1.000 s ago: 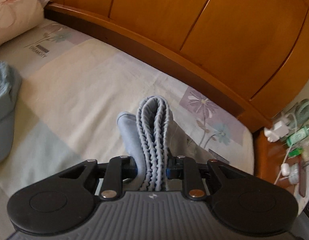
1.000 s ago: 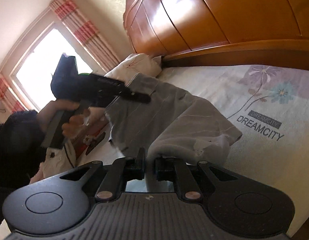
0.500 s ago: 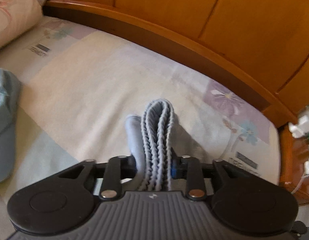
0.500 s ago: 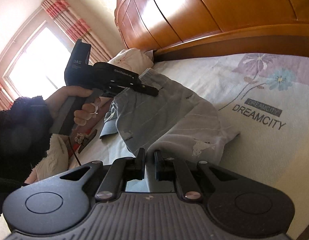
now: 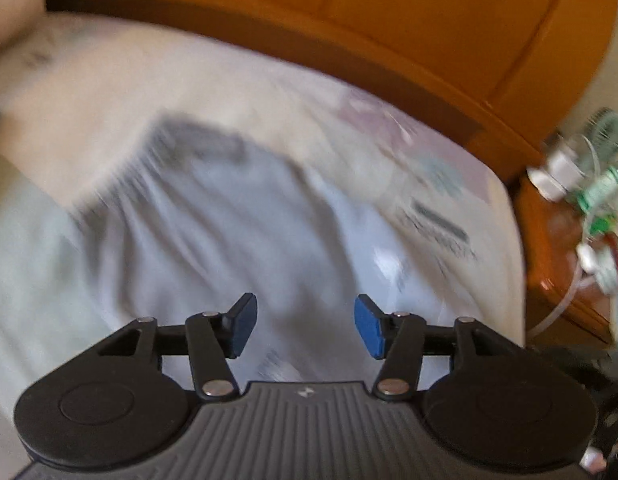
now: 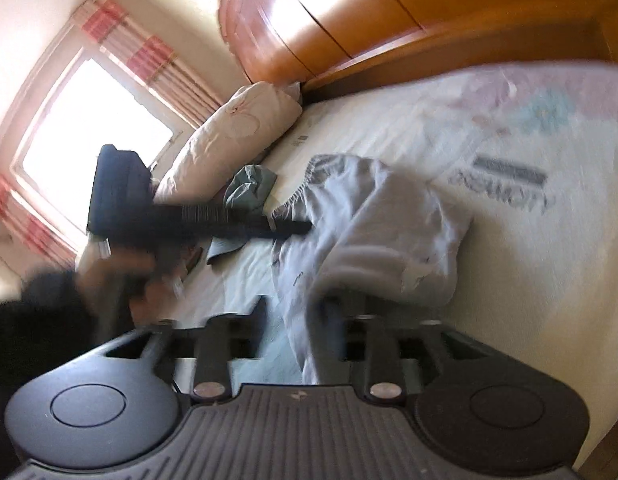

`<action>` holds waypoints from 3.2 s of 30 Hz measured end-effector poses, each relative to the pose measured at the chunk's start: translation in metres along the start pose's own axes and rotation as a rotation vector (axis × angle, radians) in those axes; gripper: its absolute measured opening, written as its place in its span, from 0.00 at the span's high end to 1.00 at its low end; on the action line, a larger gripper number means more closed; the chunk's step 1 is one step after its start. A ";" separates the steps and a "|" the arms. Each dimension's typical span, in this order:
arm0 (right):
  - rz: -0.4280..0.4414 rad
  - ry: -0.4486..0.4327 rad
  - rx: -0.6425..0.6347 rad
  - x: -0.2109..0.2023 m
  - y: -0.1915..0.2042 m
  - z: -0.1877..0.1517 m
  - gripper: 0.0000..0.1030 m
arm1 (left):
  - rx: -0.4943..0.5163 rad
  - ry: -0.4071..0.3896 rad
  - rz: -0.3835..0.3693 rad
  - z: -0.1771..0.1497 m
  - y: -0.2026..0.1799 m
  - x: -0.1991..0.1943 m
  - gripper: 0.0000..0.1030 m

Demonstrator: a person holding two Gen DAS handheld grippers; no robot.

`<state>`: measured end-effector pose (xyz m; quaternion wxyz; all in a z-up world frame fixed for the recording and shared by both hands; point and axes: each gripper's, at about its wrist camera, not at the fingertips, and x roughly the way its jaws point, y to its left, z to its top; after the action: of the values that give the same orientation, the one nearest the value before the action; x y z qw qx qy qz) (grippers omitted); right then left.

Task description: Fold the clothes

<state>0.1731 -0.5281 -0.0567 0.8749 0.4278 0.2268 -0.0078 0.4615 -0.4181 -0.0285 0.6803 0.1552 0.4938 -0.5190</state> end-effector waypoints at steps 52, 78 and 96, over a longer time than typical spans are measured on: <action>-0.455 -0.157 -0.325 0.037 -0.017 0.040 0.75 | 0.005 -0.102 -0.111 -0.046 0.000 -0.017 0.38; -0.364 -0.068 -0.314 0.058 -0.033 0.058 0.66 | -0.102 -0.177 0.052 -0.005 0.027 0.021 0.35; -0.349 -0.057 0.040 0.030 -0.069 0.089 0.40 | -0.127 -0.142 0.046 -0.028 0.029 0.012 0.33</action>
<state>0.2207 -0.6331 -0.0726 0.8577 0.3990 0.2723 -0.1761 0.4719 -0.3932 -0.0603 0.7338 0.0858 0.4727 -0.4804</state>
